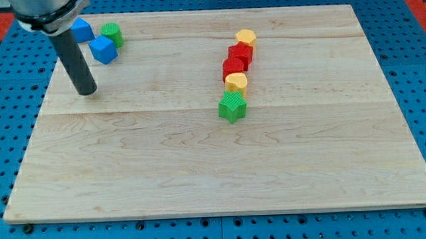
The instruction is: Move the blue cube to the bottom right of the green star
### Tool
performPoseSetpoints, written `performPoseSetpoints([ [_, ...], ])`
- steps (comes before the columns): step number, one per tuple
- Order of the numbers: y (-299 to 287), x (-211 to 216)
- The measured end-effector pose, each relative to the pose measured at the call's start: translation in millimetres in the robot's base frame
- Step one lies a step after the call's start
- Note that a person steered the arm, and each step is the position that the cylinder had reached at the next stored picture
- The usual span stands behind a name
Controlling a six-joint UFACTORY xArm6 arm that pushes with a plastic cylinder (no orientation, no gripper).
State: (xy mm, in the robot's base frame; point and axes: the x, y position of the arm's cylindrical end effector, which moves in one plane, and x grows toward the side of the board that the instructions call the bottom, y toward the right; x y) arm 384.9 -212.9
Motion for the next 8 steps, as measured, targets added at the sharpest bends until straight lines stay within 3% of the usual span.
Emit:
performPoseSetpoints([
  [2, -16.2, -85.7],
  [3, -56.0, -110.8],
  [4, 17.6, -105.1],
  [5, 97.3, -53.0],
  [6, 86.1, -89.5],
  [7, 123.7, -108.0],
  [8, 141.3, -8.6],
])
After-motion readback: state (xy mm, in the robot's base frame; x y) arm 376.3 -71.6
